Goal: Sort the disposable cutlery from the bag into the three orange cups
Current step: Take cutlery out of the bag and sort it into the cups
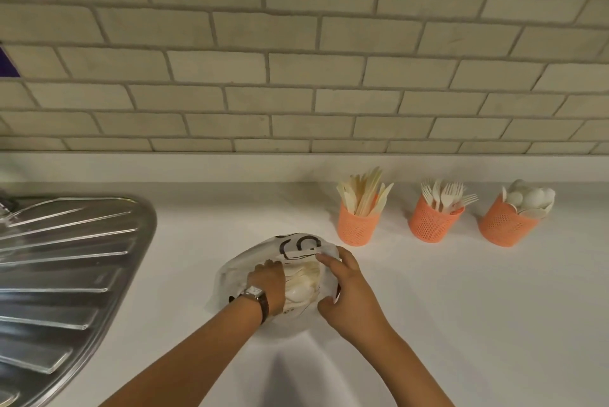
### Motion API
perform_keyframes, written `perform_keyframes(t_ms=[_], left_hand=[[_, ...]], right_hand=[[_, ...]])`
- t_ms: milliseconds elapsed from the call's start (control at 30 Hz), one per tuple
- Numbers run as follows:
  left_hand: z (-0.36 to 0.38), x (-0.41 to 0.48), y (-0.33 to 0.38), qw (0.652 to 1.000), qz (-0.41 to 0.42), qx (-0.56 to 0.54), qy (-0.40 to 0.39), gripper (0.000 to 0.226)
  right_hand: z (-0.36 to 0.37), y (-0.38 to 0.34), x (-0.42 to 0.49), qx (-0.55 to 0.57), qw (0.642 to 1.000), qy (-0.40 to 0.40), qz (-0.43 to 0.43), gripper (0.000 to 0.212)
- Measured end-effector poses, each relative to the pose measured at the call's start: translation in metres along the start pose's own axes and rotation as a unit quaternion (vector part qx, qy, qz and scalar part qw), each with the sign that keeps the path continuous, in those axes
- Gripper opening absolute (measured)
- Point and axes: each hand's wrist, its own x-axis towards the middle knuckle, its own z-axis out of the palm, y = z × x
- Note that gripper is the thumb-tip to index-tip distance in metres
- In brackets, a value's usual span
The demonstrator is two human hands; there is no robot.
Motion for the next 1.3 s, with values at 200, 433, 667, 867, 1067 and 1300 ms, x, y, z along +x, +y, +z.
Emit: perform_keyframes(t_ms=[200, 433, 667, 867, 1067, 1300], left_hand=[[0.008, -0.008, -0.009, 0.992, 0.026, -0.113, 0.045, 0.032], [-0.003, -0.018, -0.016, 0.97, -0.005, -0.244, -0.006, 0.029], [-0.035, -0.02, -0.02, 0.938, -0.02, -0.328, -0.11, 0.041], [-0.043, -0.04, -0.016, 0.978, -0.014, -0.198, -0.07, 0.029], [-0.047, -0.075, -0.005, 0.983, 0.039, -0.179, 0.02, 0.029], [-0.08, -0.114, 0.005, 0.867, 0.199, -0.447, 0.095, 0.025]], right_hand=[[0.0, -0.002, 0.001, -0.008, 1.0, -0.006, 0.009, 0.068], [-0.005, -0.008, 0.006, -0.03, 0.999, -0.009, 0.014, 0.067], [0.005, -0.01, 0.004, -0.007, 1.0, 0.022, -0.001, 0.073], [0.014, 0.003, 0.006, 0.052, 0.997, 0.044, 0.048, 0.084], [-0.005, 0.013, 0.028, 0.03, 0.997, 0.029, 0.065, 0.078], [-0.01, 0.038, 0.041, 0.116, 0.985, -0.006, 0.126, 0.061]])
